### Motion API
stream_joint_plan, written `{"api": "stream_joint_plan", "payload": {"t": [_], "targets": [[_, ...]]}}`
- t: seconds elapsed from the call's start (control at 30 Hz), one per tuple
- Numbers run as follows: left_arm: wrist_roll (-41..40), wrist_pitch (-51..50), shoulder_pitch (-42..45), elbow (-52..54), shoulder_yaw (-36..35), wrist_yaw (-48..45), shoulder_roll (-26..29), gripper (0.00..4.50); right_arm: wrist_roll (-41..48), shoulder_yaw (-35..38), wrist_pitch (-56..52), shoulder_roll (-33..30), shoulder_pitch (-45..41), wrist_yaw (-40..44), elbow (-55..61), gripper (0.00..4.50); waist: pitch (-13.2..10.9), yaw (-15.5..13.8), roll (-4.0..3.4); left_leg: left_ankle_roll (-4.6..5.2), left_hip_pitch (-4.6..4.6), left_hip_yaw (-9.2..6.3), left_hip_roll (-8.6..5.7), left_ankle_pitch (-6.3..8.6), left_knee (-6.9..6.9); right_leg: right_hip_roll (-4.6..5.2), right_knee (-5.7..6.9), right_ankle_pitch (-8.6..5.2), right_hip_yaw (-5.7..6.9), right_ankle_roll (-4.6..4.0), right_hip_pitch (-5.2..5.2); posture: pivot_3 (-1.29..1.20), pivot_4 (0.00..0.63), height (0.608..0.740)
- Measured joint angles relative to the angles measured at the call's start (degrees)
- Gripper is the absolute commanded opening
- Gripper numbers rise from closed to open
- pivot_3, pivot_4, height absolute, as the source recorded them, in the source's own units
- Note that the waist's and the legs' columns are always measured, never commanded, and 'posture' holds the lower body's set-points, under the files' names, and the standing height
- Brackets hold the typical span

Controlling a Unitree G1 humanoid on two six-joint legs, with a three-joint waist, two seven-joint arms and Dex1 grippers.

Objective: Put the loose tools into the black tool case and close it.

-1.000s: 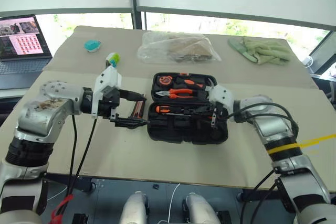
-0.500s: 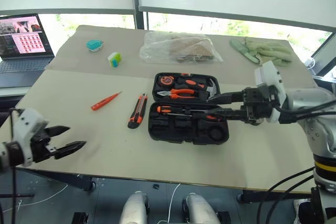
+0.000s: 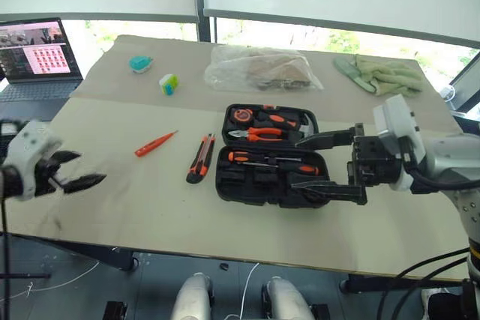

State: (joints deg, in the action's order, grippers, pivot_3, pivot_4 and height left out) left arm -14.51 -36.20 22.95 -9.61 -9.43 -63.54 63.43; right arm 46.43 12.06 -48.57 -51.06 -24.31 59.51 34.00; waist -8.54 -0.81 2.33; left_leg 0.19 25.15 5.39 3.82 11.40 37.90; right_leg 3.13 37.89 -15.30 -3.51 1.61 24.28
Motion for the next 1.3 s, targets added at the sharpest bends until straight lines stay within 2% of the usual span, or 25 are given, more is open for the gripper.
{"api": "stream_joint_plan", "payload": {"t": [0.03,0.07,0.13,0.2,0.23,0.33,0.5,0.53,0.6,0.63,0.8,0.9,1.0,1.13,1.3], "targets": [[2.8,-0.2,7.5,-4.3,5.5,-1.0,-1.6,4.50,0.9,0.8,-0.5,-0.2,0.8,-0.9,1.1,4.43,0.0,0.0,0.01,0.01,0.03,-0.02,-0.03,-0.01,0.00,-0.03,0.07,0.01,0.00,0.02,-0.02,0.00,0.150,0.740],[4.2,-0.2,10.4,-6.3,7.9,-1.3,-2.5,4.50,1.5,0.7,-0.7,-0.2,0.9,-1.3,1.6,4.43,0.0,0.0,0.03,0.01,0.03,-0.03,-0.03,-0.01,0.00,-0.05,0.07,0.02,-0.01,0.03,-0.03,0.00,0.150,0.740],[9.9,0.5,22.2,-16.8,16.6,-2.9,-7.2,4.50,3.4,2.1,-1.4,-0.3,3.0,-3.5,4.0,4.43,0.0,0.0,0.07,0.02,0.11,-0.11,-0.05,-0.01,0.01,-0.10,0.05,0.01,-0.02,0.07,-0.01,0.00,0.150,0.740],[12.0,1.0,25.5,-21.1,19.5,-3.4,-9.0,4.50,4.4,2.1,-1.7,-0.3,3.3,-4.4,5.3,4.43,0.0,0.6,0.10,0.05,0.14,-0.10,-0.03,0.01,0.01,-0.13,0.03,0.00,-0.15,0.08,0.06,0.00,0.150,0.740],[14.6,2.2,30.3,-28.2,22.4,-3.6,-12.2,4.50,5.1,2.8,-1.9,-0.4,4.6,-5.8,6.2,4.43,0.0,0.9,0.12,0.08,0.16,-0.18,-0.07,0.03,0.01,-0.14,0.07,-0.05,-0.14,0.17,0.00,0.00,0.150,0.740],[19.0,6.8,37.3,-40.3,26.1,-2.7,-17.3,4.50,6.9,3.4,-2.1,-0.3,5.9,-8.3,8.1,4.43,-0.1,1.1,0.23,0.08,0.23,-0.24,-0.06,0.03,0.01,-0.16,0.03,-0.05,-0.15,0.17,0.05,0.00,0.150,0.740],[25.6,17.0,43.0,-54.2,30.3,-1.5,-21.0,4.50,7.8,3.7,-2.1,-0.4,6.9,-12.5,9.2,4.43,-0.1,1.5,0.24,0.08,0.21,-0.27,-0.08,0.03,0.01,-0.13,0.06,-0.06,-0.14,0.18,0.02,0.00,0.150,0.740],[26.2,18.0,43.8,-55.7,30.6,-1.1,-21.5,4.10,7.9,3.8,-2.1,-0.4,7.0,-13.0,9.4,4.50,-0.1,1.4,0.24,0.08,0.19,-0.28,-0.09,0.03,0.01,-0.13,0.06,-0.06,-0.13,0.18,0.00,0.00,0.150,0.740],[27.7,20.1,45.4,-58.8,30.7,-1.0,-23.0,3.61,8.4,4.2,-2.0,-0.4,7.9,-14.6,10.1,4.50,-0.1,1.4,0.23,0.08,0.12,-0.29,-0.10,0.02,0.02,-0.11,0.11,-0.06,-0.13,0.19,-0.06,0.00,0.150,0.740],[27.9,20.4,45.5,-59.1,30.7,-1.0,-23.3,3.15,8.4,4.4,-2.0,-0.4,8.3,-14.9,10.5,4.50,-0.1,1.4,0.23,0.08,0.11,-0.30,-0.10,0.02,0.02,-0.11,0.11,-0.06,-0.13,0.18,-0.07,0.00,0.150,0.740],[28.5,21.9,46.1,-61.1,30.1,-1.6,-24.1,1.58,8.8,5.3,-1.7,-0.8,11.9,-17.1,12.9,4.50,-0.1,1.4,0.24,0.08,0.10,-0.36,-0.10,0.00,0.08,-0.11,0.17,-0.06,-0.12,0.19,-0.11,0.00,0.150,0.740],[28.6,23.3,45.9,-61.4,29.1,-1.3,-24.0,0.46,9.1,7.2,-1.7,-1.6,13.4,-18.2,13.3,4.50,-0.1,1.4,0.24,0.09,0.11,-0.37,-0.10,-0.01,0.09,-0.12,0.18,-0.05,-0.12,0.19,-0.09,0.00,0.150,0.740],[27.5,25.5,45.2,-60.6,26.4,-2.6,-23.0,0.41,10.3,10.2,-1.7,-3.0,17.3,-18.5,14.4,4.50,-0.1,1.5,0.26,0.09,0.21,-0.40,-0.09,-0.01,0.09,-0.12,0.15,-0.05,-0.08,0.19,-0.04,0.00,0.150,0.740],[25.1,26.4,45.6,-53.6,24.1,-9.1,-22.5,0.41,11.1,14.9,-1.7,-3.4,23.7,-18.5,16.2,4.50,-0.1,0.9,0.38,0.09,0.36,-0.48,-0.14,-0.01,0.18,-0.05,0.09,-0.04,0.06,0.26,-0.06,0.00,0.150,0.740],[19.8,22.9,45.5,-32.6,24.6,-18.7,-29.7,0.41,10.4,18.3,-1.4,-2.8,34.1,-17.4,17.3,4.50,-0.1,-0.5,0.40,0.25,0.47,-0.56,-0.29,0.09,0.61,0.11,0.07,-0.02,0.14,0.48,-0.25,0.00,0.150,0.740]]}}
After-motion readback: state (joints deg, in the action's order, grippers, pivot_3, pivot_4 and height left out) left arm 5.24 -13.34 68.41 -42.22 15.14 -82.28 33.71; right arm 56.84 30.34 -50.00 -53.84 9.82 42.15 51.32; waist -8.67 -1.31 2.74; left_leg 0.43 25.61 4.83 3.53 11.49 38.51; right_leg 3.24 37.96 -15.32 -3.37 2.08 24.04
